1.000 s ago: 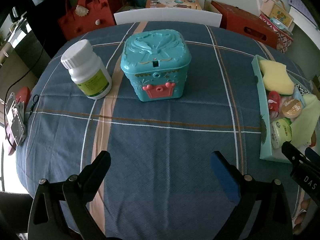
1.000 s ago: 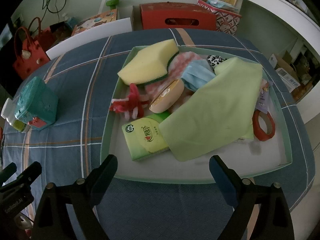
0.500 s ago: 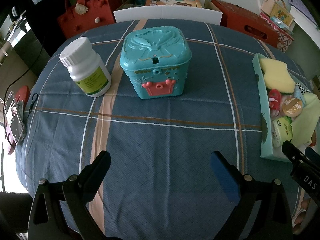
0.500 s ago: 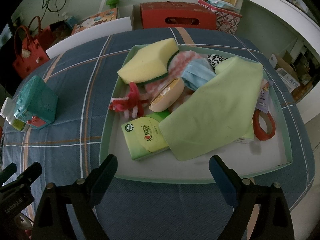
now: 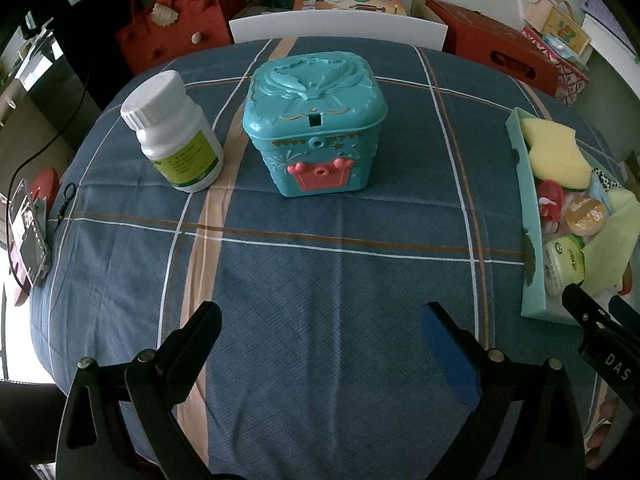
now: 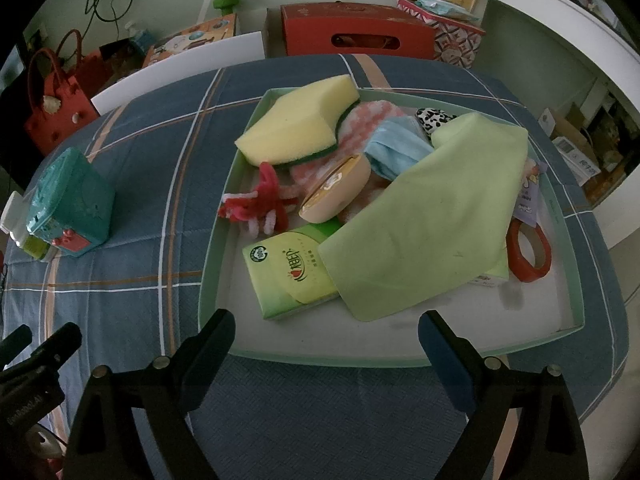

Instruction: Organize soft objects

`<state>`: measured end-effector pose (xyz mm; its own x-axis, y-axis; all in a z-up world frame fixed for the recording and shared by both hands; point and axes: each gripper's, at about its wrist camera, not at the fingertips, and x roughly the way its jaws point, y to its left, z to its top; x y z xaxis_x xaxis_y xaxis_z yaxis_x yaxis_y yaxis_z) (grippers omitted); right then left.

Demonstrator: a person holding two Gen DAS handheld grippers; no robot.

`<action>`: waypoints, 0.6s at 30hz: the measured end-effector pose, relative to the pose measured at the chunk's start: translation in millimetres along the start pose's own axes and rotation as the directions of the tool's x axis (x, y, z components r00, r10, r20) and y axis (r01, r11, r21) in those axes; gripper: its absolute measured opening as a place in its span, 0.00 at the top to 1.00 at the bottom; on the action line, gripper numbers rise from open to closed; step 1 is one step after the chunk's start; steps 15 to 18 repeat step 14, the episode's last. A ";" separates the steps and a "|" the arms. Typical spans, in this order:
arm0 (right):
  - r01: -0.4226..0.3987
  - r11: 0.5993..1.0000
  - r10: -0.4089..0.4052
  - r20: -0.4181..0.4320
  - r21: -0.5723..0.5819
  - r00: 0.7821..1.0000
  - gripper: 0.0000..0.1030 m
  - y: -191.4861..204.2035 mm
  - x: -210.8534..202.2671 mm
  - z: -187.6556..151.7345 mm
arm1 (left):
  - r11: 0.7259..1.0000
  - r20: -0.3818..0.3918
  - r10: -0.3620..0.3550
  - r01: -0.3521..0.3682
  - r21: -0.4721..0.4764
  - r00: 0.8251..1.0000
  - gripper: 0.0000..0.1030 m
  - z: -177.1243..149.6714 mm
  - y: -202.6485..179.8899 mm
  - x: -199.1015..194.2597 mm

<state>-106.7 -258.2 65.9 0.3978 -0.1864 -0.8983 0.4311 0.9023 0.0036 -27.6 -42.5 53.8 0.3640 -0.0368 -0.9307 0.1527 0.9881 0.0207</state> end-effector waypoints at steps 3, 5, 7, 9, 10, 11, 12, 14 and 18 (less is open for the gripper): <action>0.000 1.000 0.000 0.000 0.000 1.000 0.08 -1.0 0.1 -0.7 | 1.000 -0.001 -0.002 0.002 -0.005 1.000 0.04 0.6 1.5 0.0; 0.001 1.000 -0.001 0.000 -0.001 1.000 0.08 -1.2 0.3 -0.6 | 1.000 -0.001 -0.005 0.005 -0.010 1.000 0.04 1.0 2.7 -0.1; 0.000 1.000 0.000 -0.001 -0.001 1.000 0.08 -0.3 0.2 0.0 | 1.000 0.000 -0.008 0.008 -0.014 1.000 0.04 0.5 4.2 -0.7; 0.001 1.000 -0.001 -0.001 -0.001 1.000 0.08 -0.7 0.3 -0.3 | 1.000 0.005 -0.005 0.005 -0.010 1.000 0.04 0.5 4.2 -1.9; 0.001 1.000 -0.001 -0.001 -0.002 1.000 0.08 -0.4 -0.1 -0.3 | 1.000 0.008 -0.004 0.004 -0.007 1.000 0.04 0.4 3.8 -2.2; 0.002 1.000 -0.002 -0.002 -0.003 1.000 0.08 -0.5 -0.1 -0.5 | 1.000 0.010 -0.004 0.004 -0.005 1.000 0.04 0.0 3.6 -2.9; 0.002 1.000 -0.002 -0.002 -0.004 1.000 0.08 -0.7 -0.3 -0.7 | 1.000 0.010 -0.006 0.006 -0.002 1.000 0.04 -0.4 3.4 -3.1; 0.002 1.000 -0.002 -0.003 -0.005 1.000 0.08 0.2 0.1 0.2 | 1.000 0.008 -0.009 0.009 0.001 1.000 0.04 -0.1 2.8 -3.0; 0.002 1.000 -0.002 -0.003 -0.005 1.000 0.08 0.2 0.1 0.2 | 1.000 0.008 -0.009 0.009 0.001 1.000 0.04 -0.1 2.8 -3.0</action>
